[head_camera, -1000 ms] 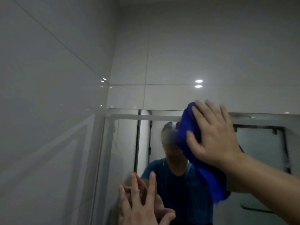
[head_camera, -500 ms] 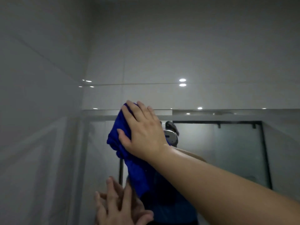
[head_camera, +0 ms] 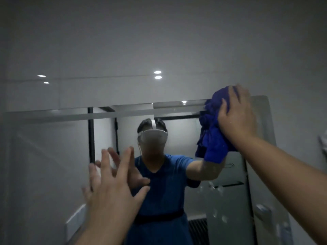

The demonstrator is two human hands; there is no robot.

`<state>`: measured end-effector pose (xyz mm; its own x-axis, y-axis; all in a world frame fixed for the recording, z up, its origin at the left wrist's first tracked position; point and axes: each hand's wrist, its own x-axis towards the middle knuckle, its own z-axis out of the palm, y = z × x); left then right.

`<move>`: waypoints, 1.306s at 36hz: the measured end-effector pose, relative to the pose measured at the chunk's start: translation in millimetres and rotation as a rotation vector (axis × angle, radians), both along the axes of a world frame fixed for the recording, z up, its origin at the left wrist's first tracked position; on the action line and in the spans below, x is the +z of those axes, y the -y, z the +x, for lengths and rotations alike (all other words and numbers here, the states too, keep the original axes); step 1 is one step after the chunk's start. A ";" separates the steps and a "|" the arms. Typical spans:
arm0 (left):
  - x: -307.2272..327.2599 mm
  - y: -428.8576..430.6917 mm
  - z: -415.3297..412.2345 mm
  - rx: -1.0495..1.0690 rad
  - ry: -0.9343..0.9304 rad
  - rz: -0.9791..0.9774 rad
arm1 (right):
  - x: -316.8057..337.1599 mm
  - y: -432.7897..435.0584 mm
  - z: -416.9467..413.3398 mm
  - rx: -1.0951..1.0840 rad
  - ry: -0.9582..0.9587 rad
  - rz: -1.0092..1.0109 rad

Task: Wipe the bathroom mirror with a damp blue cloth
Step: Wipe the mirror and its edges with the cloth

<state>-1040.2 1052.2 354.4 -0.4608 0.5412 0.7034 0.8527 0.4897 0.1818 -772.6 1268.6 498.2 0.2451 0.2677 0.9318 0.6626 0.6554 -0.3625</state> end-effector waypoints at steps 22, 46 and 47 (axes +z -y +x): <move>-7.7 -83.9 31.1 -0.039 -0.108 0.223 | -302.1 -3.5 5.0 0.204 0.660 0.284; -23.4 -116.1 -14.1 -0.109 -0.219 0.310 | -158.2 17.1 -44.1 0.227 0.307 0.309; -21.2 -114.6 -15.3 -0.116 -0.197 0.280 | -181.3 18.1 -45.0 0.256 0.350 0.311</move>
